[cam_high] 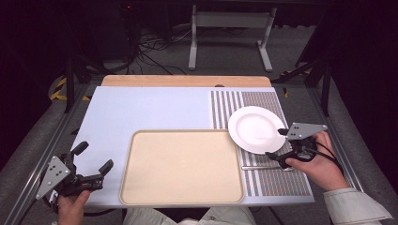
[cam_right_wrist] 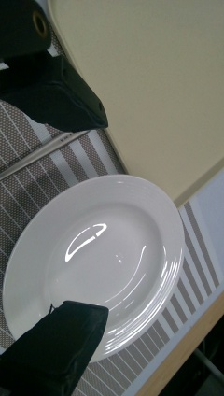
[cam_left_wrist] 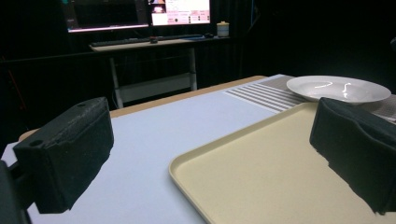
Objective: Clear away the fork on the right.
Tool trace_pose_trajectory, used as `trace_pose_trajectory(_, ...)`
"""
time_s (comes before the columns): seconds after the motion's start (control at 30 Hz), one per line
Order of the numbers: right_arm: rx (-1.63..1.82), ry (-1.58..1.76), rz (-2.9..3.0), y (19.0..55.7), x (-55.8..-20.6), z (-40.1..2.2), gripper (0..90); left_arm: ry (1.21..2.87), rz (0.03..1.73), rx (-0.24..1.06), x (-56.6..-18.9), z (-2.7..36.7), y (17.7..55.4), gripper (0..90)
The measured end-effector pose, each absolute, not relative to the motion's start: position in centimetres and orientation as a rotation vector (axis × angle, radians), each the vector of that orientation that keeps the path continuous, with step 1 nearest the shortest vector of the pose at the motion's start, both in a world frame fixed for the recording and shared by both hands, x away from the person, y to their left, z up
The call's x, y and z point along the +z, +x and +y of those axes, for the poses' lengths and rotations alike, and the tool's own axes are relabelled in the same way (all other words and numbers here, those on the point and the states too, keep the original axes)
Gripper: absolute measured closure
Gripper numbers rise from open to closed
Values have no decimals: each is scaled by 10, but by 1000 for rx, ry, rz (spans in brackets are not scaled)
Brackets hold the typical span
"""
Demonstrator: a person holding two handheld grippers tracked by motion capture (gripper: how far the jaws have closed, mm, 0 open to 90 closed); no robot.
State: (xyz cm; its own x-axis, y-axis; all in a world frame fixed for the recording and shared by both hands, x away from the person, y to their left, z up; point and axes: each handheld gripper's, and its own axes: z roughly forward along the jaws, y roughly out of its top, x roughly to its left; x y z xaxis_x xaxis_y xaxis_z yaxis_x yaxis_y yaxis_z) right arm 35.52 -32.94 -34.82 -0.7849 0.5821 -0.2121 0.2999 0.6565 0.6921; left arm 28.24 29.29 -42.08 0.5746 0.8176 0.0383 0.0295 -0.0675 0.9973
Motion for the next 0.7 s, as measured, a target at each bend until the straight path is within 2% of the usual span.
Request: trace_pose_trajectory(0.7,483,572,2790,368,-358,-316,121,1515,749,760,-421,293,282,5)
